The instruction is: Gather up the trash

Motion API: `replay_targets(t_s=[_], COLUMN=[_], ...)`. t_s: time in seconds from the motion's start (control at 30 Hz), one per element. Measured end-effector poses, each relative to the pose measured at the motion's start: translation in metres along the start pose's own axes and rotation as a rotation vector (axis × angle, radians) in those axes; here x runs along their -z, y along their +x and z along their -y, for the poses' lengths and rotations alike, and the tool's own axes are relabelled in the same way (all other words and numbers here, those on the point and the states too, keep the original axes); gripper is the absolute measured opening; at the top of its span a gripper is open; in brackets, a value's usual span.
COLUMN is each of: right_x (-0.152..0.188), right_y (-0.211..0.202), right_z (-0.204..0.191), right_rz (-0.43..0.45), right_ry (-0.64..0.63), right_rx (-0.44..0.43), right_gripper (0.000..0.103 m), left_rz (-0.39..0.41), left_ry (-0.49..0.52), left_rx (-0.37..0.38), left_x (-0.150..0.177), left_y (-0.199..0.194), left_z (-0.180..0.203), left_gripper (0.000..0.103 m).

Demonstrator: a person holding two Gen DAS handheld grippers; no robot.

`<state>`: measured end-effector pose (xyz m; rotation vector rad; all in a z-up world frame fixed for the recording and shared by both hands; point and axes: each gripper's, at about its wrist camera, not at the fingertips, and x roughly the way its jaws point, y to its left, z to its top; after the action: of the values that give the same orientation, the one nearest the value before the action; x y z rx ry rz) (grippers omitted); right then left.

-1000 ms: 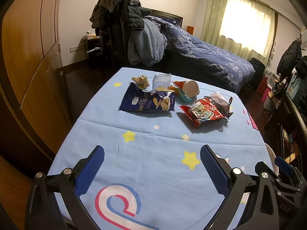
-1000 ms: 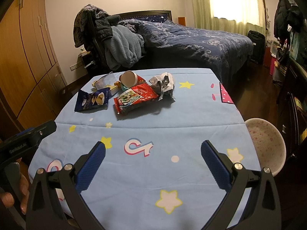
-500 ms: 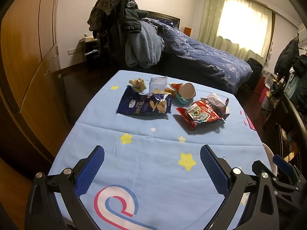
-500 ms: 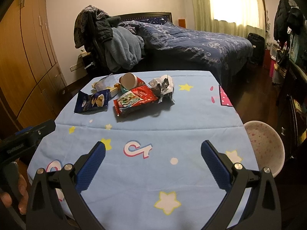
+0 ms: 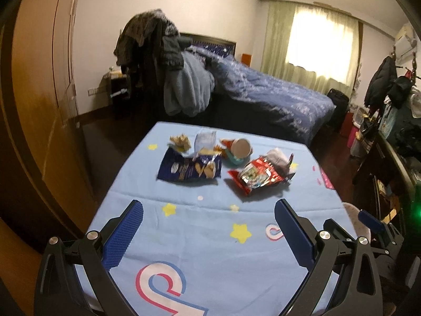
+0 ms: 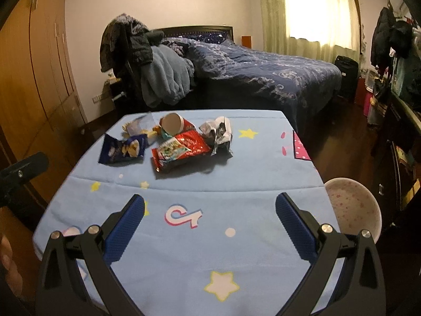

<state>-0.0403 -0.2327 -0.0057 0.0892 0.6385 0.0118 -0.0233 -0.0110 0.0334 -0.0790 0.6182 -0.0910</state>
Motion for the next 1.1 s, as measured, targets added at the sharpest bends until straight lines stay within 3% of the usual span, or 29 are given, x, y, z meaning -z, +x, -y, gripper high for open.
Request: replay_targets(t_s=[0.27, 0.47, 0.6, 0.7, 0.83, 1.1], right_x=[-0.008, -0.010, -0.011, -0.011, -0.013, -0.039], right_y=[-0.027, -0.015, 0.003, 0.014, 0.028, 0.072], right_z=[0.002, 0.007, 0.011, 0.011, 0.008, 0.003], right_rz=[0.080, 0.056, 0.012, -0.007, -0.026, -0.029], right_ry=[-0.001, 0.000, 0.009, 0.003, -0.011, -0.054], right_rx=[0.033, 0.051, 0.041, 0.043, 0.029, 0.010], right_gripper=[0.100, 0.100, 0.100, 0.100, 0.100, 0.100], left_rz=[0.038, 0.047, -0.008, -0.038, -0.076, -0.147], left_ry=[0.012, 0.003, -0.031, -0.056, -0.028, 0.011], left_rx=[0.004, -0.028, -0.080, -0.068, -0.102, -0.096], left_x=[-0.004, -0.007, -0.014, -0.017, -0.020, -0.035], left_y=[-0.014, -0.002, 0.038, 0.065, 0.097, 0.172], left_z=[0.004, -0.006, -0.027, -0.040, -0.044, -0.040], left_gripper=[0.099, 0.099, 0.099, 0.099, 0.099, 0.099])
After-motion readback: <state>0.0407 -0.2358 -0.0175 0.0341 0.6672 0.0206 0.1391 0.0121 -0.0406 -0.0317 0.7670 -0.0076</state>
